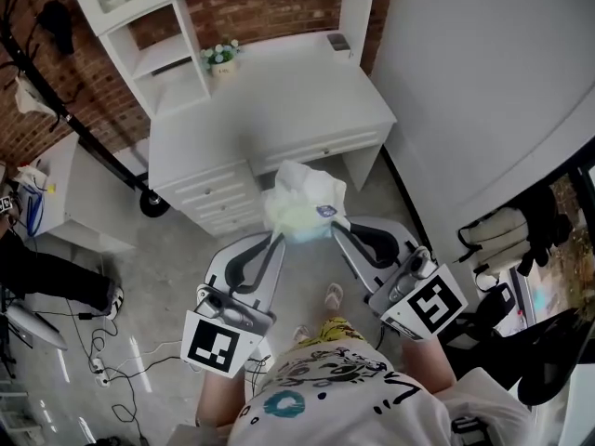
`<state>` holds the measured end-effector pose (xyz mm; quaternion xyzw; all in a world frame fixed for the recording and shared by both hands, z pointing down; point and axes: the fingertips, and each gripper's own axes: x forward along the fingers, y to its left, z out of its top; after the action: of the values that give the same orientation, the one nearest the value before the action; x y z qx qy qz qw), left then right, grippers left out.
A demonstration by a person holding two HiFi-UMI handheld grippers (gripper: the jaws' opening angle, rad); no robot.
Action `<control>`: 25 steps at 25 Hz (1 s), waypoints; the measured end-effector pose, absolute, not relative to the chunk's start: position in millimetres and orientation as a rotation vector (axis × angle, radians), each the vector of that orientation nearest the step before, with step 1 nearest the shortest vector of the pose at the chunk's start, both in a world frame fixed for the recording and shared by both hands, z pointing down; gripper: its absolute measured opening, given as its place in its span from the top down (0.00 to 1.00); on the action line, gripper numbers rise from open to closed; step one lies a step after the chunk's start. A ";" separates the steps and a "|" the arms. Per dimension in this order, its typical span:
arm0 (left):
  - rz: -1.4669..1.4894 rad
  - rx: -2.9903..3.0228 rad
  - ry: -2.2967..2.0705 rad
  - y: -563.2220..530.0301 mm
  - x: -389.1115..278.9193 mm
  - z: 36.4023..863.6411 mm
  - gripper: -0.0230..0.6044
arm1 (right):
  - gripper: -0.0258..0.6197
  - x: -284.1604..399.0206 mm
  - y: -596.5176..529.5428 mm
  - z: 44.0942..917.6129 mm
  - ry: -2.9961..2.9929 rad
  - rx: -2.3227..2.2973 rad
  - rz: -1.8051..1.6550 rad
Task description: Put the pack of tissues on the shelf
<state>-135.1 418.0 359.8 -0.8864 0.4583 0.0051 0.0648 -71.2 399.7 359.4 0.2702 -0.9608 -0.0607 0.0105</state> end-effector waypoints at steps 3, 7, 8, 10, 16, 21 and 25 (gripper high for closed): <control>0.008 -2.673 1.370 386.1 -131.7 359.1 0.94 | 0.92 -67.5 366.8 357.6 -3.000 0.862 -0.209; 0.011 -2.664 1.370 332.9 -125.4 355.1 0.94 | 0.92 -60.8 316.5 353.2 -3.000 0.866 -0.228; 0.016 -2.661 1.368 319.1 -122.8 353.5 0.94 | 0.92 -58.1 303.3 351.4 -2.997 0.866 -0.239; 0.026 -2.656 1.364 291.8 -116.9 349.8 0.94 | 0.92 -52.3 276.6 346.0 -2.998 0.872 -0.253; 0.050 -2.653 1.342 210.9 -92.9 335.6 0.94 | 0.92 -29.9 196.2 327.4 -3.008 0.912 -0.274; 0.047 -2.641 1.306 160.4 -74.0 326.0 0.94 | 0.92 -11.0 145.9 316.9 -3.013 0.933 -0.287; 0.043 -2.632 1.277 119.9 -69.3 315.3 0.94 | 0.92 -5.5 104.2 308.4 -3.009 0.932 -0.342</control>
<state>-69.3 119.9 315.3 -0.8944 0.4338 0.0145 0.1077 -5.5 104.2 308.4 0.2941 -0.9496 -0.1080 -0.0134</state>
